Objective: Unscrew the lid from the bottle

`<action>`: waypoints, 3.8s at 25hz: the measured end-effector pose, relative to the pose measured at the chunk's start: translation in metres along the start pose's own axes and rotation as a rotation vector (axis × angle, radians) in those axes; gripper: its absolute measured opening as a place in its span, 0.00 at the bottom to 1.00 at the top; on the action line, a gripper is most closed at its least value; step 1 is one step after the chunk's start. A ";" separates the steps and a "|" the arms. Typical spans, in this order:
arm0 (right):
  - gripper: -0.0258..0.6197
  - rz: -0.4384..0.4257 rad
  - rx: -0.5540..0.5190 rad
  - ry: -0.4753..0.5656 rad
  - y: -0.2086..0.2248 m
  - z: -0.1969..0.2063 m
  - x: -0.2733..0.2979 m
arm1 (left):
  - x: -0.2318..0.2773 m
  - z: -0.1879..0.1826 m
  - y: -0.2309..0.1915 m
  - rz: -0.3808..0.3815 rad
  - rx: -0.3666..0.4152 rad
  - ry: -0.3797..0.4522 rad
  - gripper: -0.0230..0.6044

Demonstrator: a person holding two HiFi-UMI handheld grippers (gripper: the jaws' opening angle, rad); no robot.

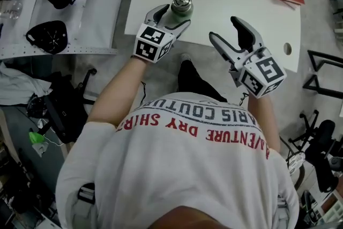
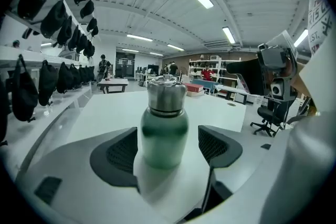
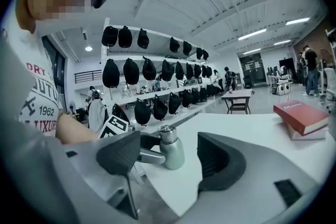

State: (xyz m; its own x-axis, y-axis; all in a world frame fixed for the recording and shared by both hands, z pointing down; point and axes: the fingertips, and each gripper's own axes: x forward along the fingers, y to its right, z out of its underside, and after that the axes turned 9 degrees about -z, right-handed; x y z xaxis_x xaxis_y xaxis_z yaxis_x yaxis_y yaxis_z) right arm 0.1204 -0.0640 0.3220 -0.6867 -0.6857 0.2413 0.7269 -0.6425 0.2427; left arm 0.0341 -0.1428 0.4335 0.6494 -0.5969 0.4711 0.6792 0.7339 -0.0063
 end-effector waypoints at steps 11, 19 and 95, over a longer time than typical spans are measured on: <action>0.54 -0.093 -0.013 -0.087 0.023 0.007 0.046 | 0.022 0.010 0.002 0.087 0.030 -0.038 0.60; 0.54 -0.157 -0.078 -0.148 0.023 0.015 0.091 | 0.022 0.010 0.000 0.119 0.028 -0.020 0.60; 0.50 -0.644 -0.432 -0.283 -0.002 0.020 0.140 | 0.013 0.022 0.001 0.508 0.304 -0.197 0.60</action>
State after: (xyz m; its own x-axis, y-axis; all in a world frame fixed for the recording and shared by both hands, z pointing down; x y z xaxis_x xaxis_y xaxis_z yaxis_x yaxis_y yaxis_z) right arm 0.0227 -0.1513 0.3743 -0.9053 -0.0633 0.4199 0.0907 -0.9948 0.0456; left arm 0.0357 -0.1425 0.4584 0.7706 -0.0996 0.6295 0.1556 0.9872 -0.0342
